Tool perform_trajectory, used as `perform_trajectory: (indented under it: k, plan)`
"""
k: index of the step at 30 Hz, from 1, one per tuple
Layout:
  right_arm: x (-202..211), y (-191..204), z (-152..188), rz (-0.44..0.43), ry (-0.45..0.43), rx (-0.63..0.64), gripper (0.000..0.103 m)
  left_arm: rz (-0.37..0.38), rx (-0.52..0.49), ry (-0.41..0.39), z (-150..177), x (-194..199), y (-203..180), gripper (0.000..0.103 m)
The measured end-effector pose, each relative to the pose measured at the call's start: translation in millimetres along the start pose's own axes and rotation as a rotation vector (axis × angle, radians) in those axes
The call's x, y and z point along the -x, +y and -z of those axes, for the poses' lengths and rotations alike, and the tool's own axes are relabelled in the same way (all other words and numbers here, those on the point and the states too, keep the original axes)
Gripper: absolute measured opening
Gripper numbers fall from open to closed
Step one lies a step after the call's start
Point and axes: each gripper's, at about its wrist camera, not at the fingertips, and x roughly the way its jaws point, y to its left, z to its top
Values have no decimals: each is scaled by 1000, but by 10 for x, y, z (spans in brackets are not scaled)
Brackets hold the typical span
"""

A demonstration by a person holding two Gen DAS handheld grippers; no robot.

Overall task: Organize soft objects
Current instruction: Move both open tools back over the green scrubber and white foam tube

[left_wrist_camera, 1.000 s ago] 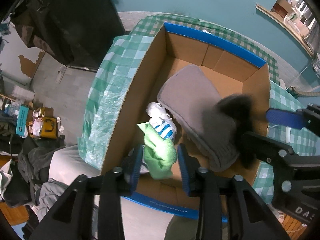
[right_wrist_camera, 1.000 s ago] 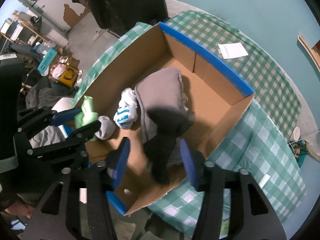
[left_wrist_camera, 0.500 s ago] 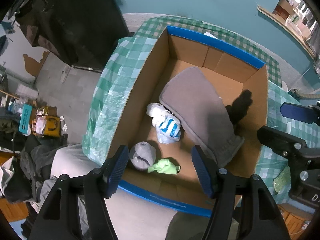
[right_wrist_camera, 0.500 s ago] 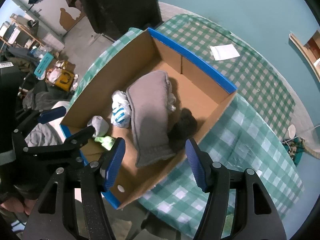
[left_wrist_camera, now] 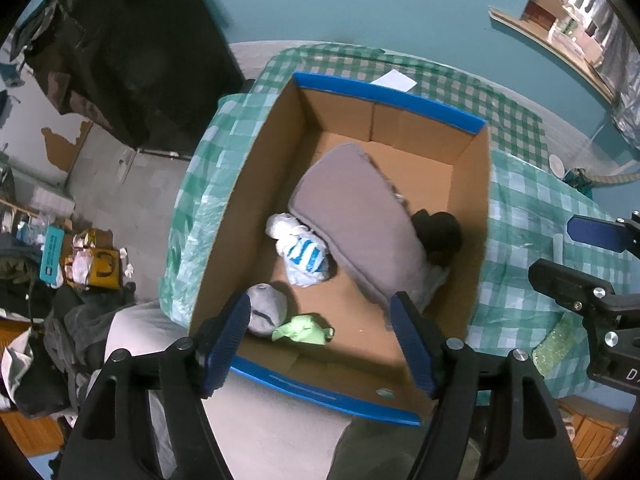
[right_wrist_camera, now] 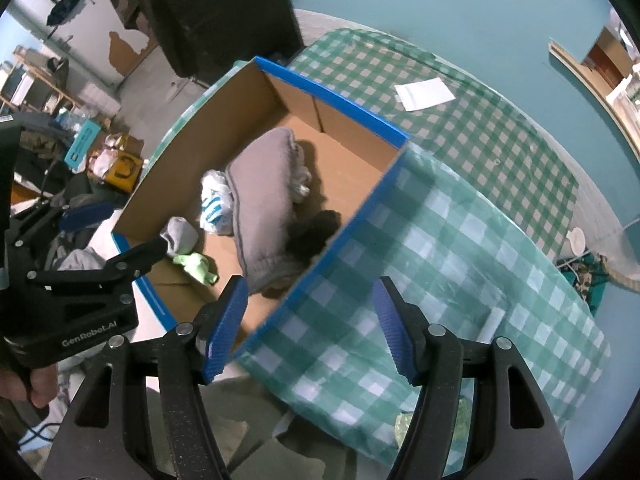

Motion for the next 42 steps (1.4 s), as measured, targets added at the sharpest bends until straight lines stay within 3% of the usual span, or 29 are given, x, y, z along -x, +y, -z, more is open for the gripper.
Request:
perform_trajectory:
  k: [27, 31, 42]
  plan:
    - [364, -1014, 796, 19, -3, -164, 67, 27, -214, -2, -12, 118, -1100, 76]
    - [348, -1176, 944, 41, 5, -192, 67, 36, -264, 2, -4, 84, -1297, 81]
    - [140, -1595, 1410, 71, 44, -278, 67, 49, -412, 18, 84, -99, -1849, 81]
